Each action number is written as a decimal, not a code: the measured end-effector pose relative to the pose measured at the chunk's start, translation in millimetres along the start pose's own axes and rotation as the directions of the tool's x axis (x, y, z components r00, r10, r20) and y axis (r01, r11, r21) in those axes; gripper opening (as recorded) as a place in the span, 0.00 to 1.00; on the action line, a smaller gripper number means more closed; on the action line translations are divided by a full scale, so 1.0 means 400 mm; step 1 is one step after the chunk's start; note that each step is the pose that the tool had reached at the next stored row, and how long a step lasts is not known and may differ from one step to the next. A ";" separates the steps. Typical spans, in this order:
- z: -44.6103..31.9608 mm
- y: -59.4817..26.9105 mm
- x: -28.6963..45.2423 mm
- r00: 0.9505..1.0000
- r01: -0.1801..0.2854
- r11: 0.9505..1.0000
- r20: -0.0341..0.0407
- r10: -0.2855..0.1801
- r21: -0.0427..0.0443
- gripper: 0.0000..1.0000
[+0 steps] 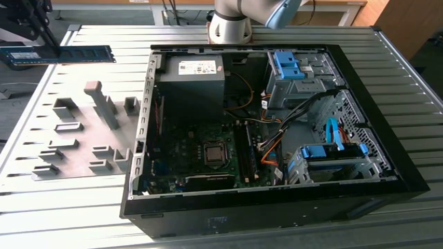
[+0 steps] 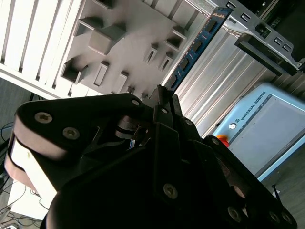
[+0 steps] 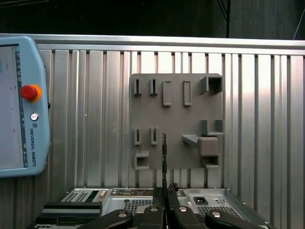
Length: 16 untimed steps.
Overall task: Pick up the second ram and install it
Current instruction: 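Pick up the second ram and move it above second insertion slot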
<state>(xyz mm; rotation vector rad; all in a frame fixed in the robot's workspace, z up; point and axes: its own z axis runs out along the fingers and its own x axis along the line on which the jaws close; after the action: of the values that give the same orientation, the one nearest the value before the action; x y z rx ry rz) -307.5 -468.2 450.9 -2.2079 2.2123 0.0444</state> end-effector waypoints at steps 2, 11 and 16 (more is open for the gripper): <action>0.000 -0.005 0.000 1.000 0.000 1.000 0.000 0.000 0.000 0.14; 0.000 -0.023 0.000 1.000 0.000 1.000 0.000 0.000 0.000 0.14; 0.000 -0.035 0.000 1.000 0.000 1.000 0.000 0.000 0.000 0.14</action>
<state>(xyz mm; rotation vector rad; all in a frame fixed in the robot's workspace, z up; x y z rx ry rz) -293.5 -468.2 450.9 -2.2079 2.2123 0.0444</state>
